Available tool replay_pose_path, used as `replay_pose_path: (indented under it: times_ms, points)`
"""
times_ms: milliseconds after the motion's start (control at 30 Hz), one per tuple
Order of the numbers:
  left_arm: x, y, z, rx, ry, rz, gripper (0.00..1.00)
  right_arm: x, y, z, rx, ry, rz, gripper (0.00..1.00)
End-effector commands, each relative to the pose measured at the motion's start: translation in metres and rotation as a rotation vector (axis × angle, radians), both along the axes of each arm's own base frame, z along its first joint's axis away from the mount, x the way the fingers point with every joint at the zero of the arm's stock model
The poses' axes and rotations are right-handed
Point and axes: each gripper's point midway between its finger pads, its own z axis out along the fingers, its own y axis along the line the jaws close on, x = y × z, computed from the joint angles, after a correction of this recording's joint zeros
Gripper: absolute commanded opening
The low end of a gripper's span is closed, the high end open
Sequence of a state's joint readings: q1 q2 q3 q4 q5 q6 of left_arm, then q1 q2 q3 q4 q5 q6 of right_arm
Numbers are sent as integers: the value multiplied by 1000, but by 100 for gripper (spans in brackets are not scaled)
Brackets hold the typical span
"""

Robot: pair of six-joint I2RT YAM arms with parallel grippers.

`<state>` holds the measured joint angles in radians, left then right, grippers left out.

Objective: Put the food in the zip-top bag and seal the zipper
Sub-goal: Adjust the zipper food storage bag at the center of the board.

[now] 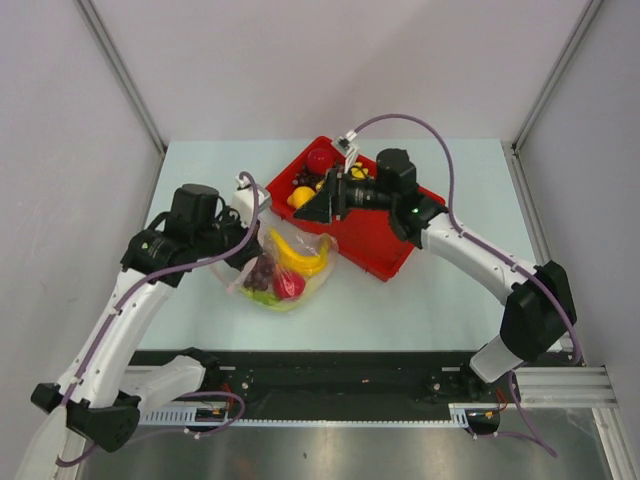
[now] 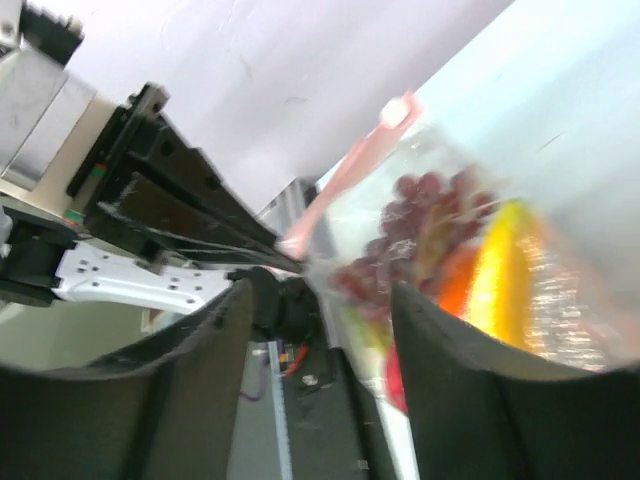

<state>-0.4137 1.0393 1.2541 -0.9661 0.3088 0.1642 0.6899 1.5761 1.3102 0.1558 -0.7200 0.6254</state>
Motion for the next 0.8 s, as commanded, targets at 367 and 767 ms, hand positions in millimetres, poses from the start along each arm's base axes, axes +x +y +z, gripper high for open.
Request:
replay_pose_path:
  times_ms: [367, 767]
  points:
    - [-52, -25, 110, -41, -503, -592, 0, 3, -47, 32, 2, -532, 158, 100]
    - [-107, -46, 107, -158, -447, -938, 0, -7, -44, 11, 25, -660, 326, 100]
